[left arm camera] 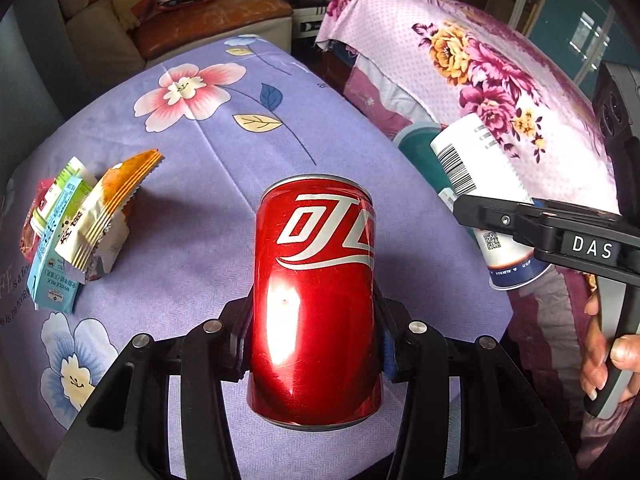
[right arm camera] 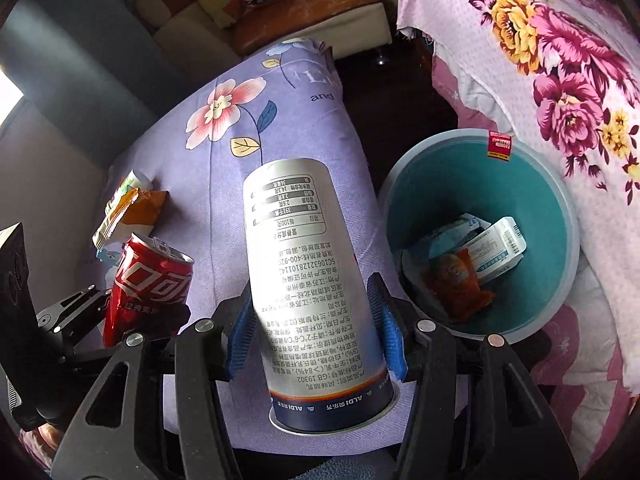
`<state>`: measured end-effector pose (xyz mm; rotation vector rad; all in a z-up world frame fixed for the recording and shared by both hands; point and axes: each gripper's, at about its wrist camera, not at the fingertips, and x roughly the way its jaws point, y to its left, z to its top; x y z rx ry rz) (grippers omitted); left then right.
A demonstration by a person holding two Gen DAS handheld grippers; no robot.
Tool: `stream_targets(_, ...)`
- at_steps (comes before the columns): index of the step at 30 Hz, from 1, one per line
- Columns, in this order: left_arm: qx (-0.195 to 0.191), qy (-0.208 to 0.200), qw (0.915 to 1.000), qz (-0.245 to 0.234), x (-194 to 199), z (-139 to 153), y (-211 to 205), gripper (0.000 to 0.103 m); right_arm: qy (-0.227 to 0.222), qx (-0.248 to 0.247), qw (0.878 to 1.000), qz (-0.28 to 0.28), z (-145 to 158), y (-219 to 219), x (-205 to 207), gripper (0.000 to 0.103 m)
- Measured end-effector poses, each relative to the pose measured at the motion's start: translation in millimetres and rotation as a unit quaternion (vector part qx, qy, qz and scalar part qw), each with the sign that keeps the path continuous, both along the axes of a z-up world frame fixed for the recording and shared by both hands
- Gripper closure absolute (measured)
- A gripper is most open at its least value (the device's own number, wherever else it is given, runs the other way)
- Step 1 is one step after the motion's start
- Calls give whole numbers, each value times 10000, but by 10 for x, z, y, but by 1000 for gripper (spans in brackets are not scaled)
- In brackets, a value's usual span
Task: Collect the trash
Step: 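Carry the red can and white cup over the teal wastebasket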
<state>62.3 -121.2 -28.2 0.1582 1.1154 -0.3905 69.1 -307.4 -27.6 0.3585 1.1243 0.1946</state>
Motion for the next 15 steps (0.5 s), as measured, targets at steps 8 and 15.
stream_targets(8,104,14,9992,-387,60,7,-473,55,-75,90,9984,-559,-32,-533,-111,52)
stream_targets(15,167,54,9973,-708,115,-8,-893,55,-82,181,9948,-996,-84,-960,-205,52)
